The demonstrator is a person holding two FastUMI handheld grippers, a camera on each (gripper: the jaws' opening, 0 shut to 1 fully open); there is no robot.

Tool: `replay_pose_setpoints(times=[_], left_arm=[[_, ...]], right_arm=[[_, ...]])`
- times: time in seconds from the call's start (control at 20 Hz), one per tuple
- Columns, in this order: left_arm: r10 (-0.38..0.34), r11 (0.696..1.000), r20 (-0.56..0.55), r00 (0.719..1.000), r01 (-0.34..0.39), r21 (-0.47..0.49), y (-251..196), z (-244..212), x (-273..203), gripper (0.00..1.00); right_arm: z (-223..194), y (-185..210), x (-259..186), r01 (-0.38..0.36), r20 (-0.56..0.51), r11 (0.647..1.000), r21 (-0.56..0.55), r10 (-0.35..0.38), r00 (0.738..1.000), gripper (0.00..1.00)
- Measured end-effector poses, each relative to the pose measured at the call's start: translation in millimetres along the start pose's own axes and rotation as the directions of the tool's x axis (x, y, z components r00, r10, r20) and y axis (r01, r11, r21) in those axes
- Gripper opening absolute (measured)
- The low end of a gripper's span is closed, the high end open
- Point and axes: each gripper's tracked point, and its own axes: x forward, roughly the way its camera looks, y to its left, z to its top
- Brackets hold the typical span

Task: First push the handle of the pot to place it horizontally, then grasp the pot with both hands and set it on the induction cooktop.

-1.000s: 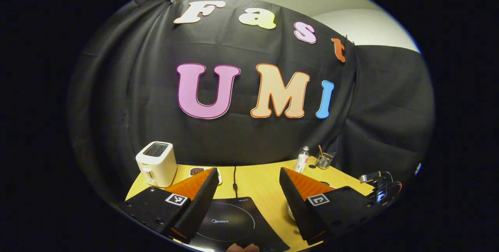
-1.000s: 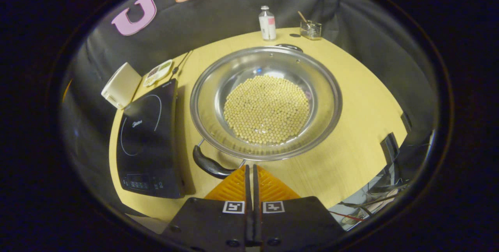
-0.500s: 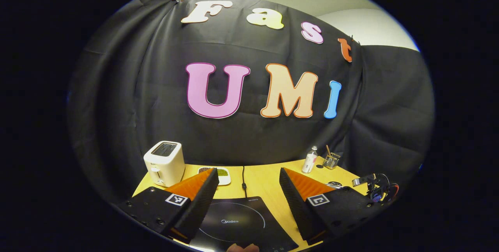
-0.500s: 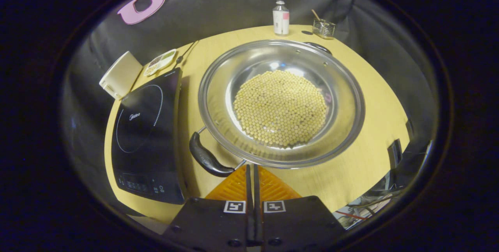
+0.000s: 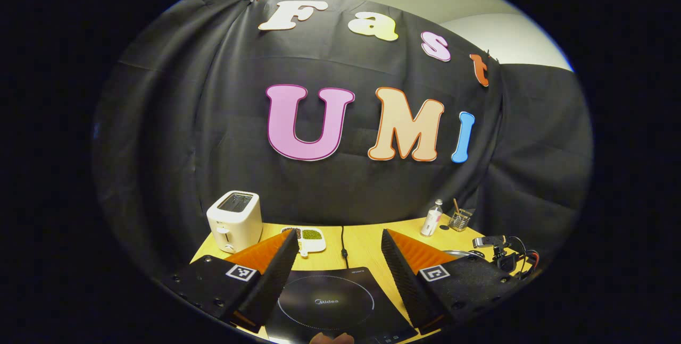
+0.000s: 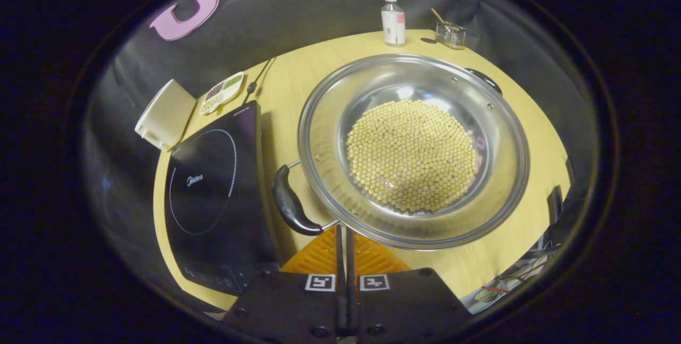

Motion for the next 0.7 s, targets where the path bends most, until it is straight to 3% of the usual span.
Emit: replay_pose_setpoints(times=[0.2, 0.25, 0.3, 0.55, 0.7], left_arm=[[0.01, 1.0, 0.005, 1.0, -0.01, 0.004, 5, 2, -2, 0.95], [0.011, 1.0, 0.011, 1.0, -0.011, 0.007, 6, 4, -3, 0.92], [0.012, 1.0, 0.015, 1.0, -0.012, 0.008, 7, 6, -4, 0.95], [0.022, 1.0, 0.016, 1.0, -0.022, 0.009, 6, 8, -8, 0.95], [0.011, 1.0, 0.017, 1.0, -0.011, 0.011, 0, 11, -6, 0.95]], right_arm=[[10, 20, 6, -0.027, -0.009, 0.993, 0.113, 0.028, 1.0, 0.0], [13, 25, 8, -0.038, -0.006, 0.99, 0.134, 0.039, 0.999, 0.0], [16, 30, 9, -0.047, -0.004, 0.987, 0.154, 0.048, 0.999, 0.0], [34, 52, -2, -0.113, 0.031, 0.981, 0.159, 0.109, 0.994, 0.03], [51, 46, -19, -0.141, 0.084, 0.98, 0.142, 0.13, 0.988, 0.02]])
